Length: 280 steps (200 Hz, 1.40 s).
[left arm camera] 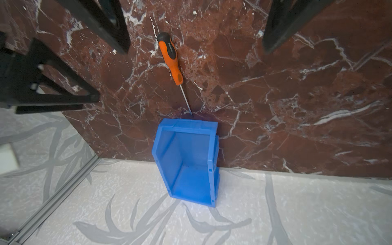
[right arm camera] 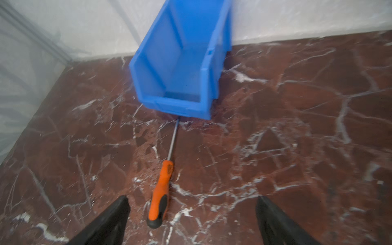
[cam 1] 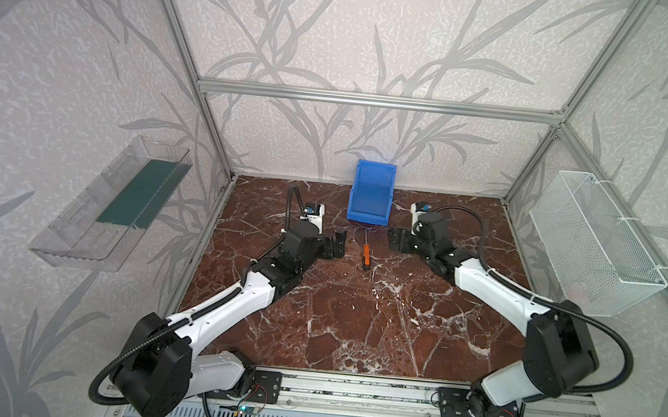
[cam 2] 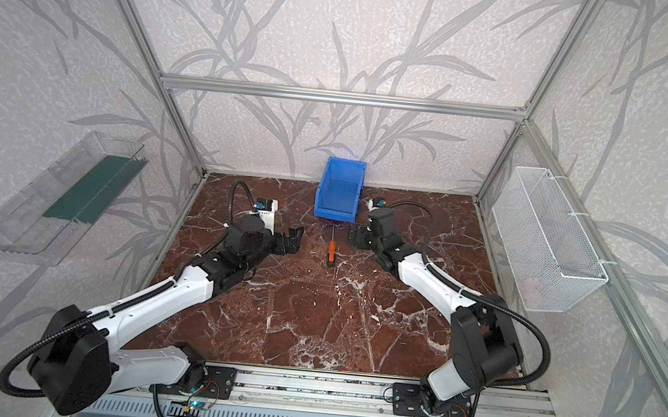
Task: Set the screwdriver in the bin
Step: 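Reach the right gripper to the orange screwdriver handle while the left arm moves forward, then close the right gripper on the orange handle and lift the screwdriver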
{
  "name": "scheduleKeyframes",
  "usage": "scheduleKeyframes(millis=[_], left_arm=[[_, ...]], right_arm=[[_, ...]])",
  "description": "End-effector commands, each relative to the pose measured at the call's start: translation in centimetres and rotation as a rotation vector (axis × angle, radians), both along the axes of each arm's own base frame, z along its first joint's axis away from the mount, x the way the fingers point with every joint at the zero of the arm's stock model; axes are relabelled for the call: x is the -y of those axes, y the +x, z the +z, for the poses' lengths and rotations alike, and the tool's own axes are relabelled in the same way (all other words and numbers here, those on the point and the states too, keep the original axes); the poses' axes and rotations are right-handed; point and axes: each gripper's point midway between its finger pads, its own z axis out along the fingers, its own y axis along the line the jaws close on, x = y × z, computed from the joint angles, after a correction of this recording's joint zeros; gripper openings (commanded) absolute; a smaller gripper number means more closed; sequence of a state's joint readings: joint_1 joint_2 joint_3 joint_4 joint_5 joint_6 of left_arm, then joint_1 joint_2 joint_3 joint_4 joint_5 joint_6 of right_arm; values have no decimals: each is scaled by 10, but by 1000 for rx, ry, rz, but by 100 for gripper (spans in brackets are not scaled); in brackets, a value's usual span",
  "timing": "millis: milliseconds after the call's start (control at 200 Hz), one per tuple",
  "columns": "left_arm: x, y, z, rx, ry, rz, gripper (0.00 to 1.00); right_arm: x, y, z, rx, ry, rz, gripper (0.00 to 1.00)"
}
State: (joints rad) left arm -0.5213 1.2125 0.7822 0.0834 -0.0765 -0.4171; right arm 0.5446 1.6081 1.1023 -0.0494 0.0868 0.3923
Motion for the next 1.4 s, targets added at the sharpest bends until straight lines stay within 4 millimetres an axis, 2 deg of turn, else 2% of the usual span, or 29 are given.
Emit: scheduleKeyframes(millis=[0, 45, 95, 300, 430, 480, 605, 685, 735, 855, 970, 1145, 1260, 1394], left_arm=[[-15, -15, -12, -132, -124, 90, 99], [-25, -17, -18, -183, -159, 135, 99], [-24, -18, -21, -221, -205, 100, 99], [-27, -22, -50, -381, -363, 72, 99], [-30, -25, -58, -406, -337, 82, 99], [-31, -24, -58, -404, -335, 84, 99], [-31, -24, -56, -400, -328, 85, 99], [-31, -24, -54, -400, -323, 81, 99], [-30, -24, -52, -406, -322, 76, 99], [-27, -24, -46, -413, -329, 59, 99], [-24, -22, -40, -410, -345, 49, 99], [-21, -14, -23, -380, -345, 34, 99], [-17, -5, -13, -358, -366, 27, 99], [-3, 6, -6, -381, -399, -15, 99]], right_arm=[[-20, -14, -43, -139, -105, 25, 89], [-31, -16, -60, -183, -132, 38, 86], [-40, -18, -75, -230, -146, 50, 81], [-58, -22, -116, -354, -183, 56, 66], [-69, -26, -131, -389, -206, 79, 65], [-70, -26, -136, -401, -212, 80, 62], [-72, -26, -145, -419, -228, 81, 48], [-74, -25, -143, -418, -225, 86, 36], [-76, -26, -138, -417, -221, 94, 28], [-75, -27, -114, -389, -214, 112, 19], [-71, -25, -71, -311, -208, 123, 14], [-66, -20, -2, -154, -210, 168, 13], [-59, -4, 31, -12, -203, 147, 13], [-60, 25, 44, 88, -151, 176, 13]])
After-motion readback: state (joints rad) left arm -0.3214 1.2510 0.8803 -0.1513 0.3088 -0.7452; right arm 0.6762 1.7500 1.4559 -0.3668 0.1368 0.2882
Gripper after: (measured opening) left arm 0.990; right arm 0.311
